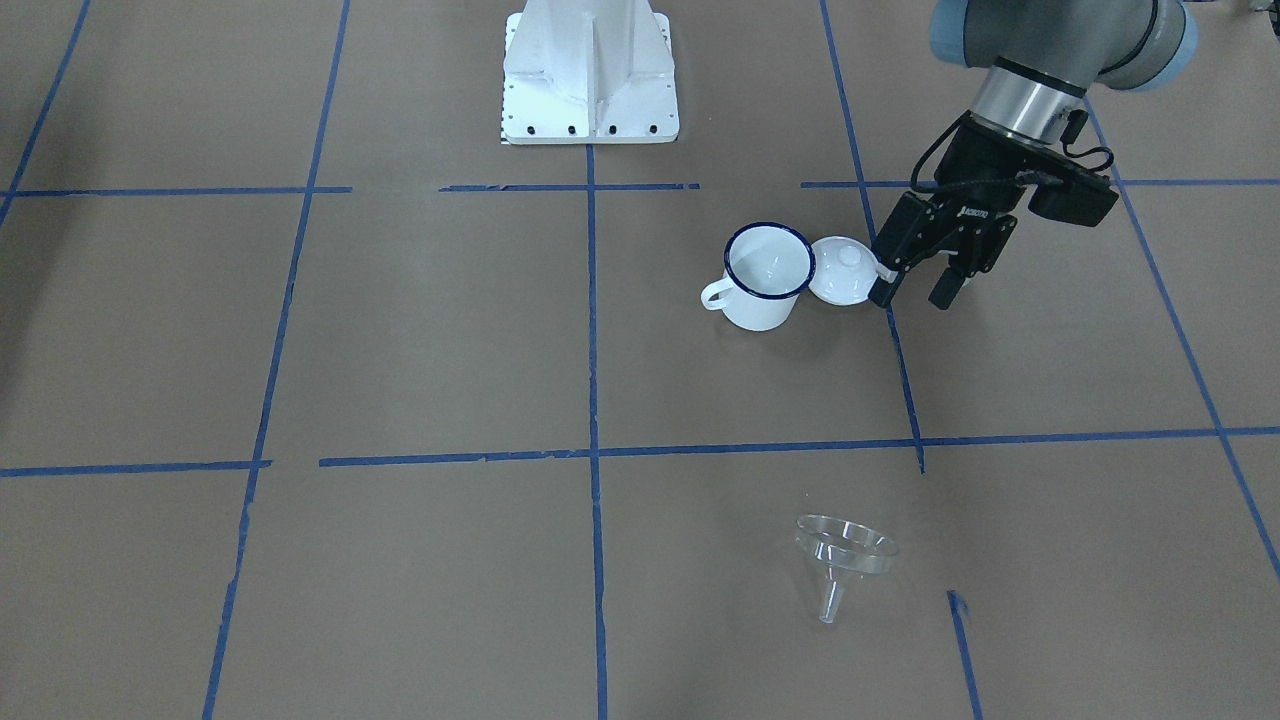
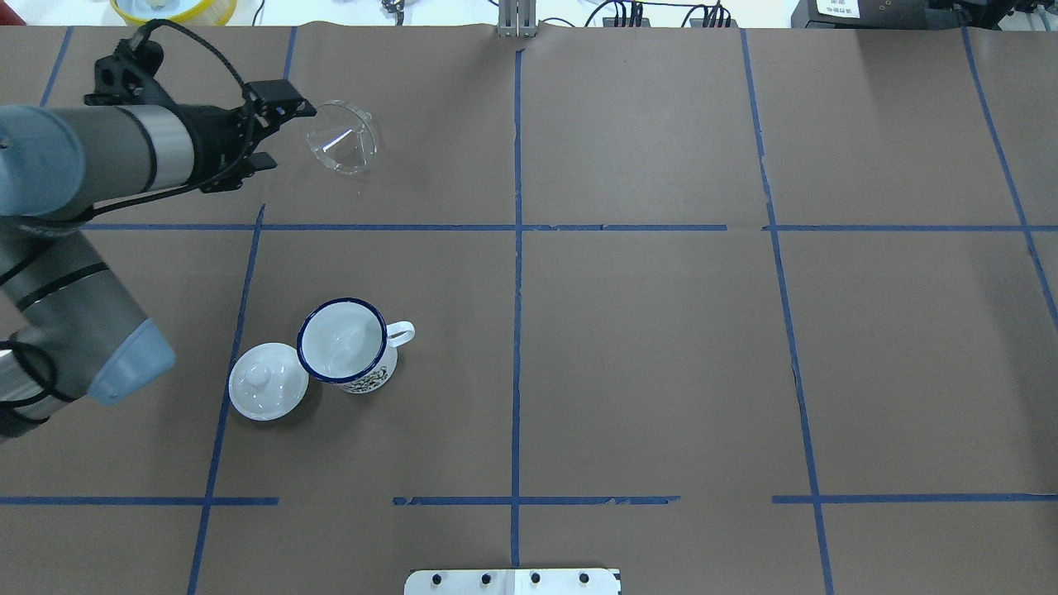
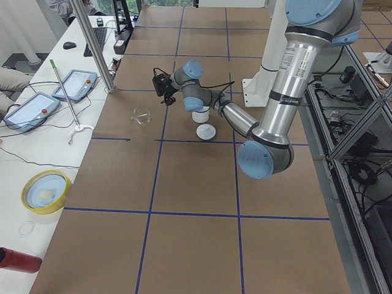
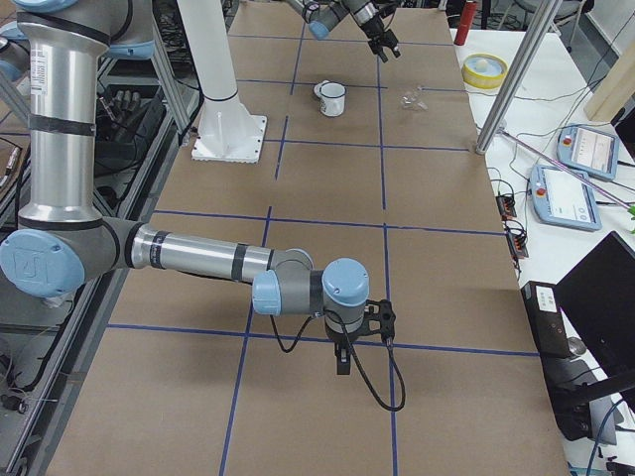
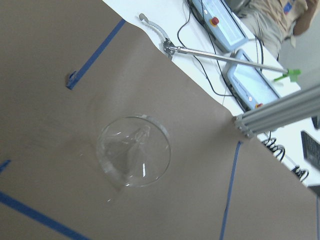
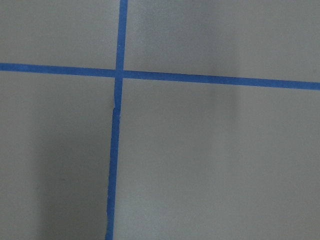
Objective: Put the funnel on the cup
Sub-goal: 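Release the lid and move the left gripper to the glass funnel, then grasp the clear glass funnel with the left gripper and lift it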
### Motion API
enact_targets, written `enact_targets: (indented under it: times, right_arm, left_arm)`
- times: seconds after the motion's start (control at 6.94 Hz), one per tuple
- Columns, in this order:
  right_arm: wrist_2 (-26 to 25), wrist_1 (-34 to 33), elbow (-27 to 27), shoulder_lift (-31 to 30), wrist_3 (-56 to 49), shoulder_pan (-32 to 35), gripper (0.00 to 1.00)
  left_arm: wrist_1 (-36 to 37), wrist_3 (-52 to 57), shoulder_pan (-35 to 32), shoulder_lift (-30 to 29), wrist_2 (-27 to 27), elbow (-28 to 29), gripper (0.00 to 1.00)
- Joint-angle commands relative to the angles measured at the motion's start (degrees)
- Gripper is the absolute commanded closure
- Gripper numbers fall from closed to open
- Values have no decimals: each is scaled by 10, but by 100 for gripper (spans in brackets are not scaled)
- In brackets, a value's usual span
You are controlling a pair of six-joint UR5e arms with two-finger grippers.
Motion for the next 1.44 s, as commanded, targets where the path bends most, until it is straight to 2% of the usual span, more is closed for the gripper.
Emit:
enact_targets:
  times: [0.0, 0.14, 0.29, 0.43, 0.58, 0.86, 1.3]
  right_arm:
    - [0, 0, 0, 0, 0, 0, 0]
    - [0, 0, 0, 0, 0, 0, 0]
    - [0, 0, 0, 0, 0, 0, 0]
    - [0, 0, 0, 0, 0, 0, 0]
    - [0, 0, 0, 0, 0, 0, 0]
    - [0, 0, 0, 0, 0, 0, 0]
    - [0, 0, 0, 0, 0, 0, 0]
  left_arm:
    - [-53, -81, 30, -80, 102, 151, 0]
    - [-102, -80, 42, -81, 113, 198, 0]
    - [-112, -80, 43, -82, 121, 216, 0]
    - [-112, -81, 43, -84, 121, 225, 0]
    - [-113, -81, 43, -94, 121, 240, 5]
    - [-120, -81, 37, -100, 121, 251, 6]
    - [-135, -81, 20, -131, 121, 296, 22]
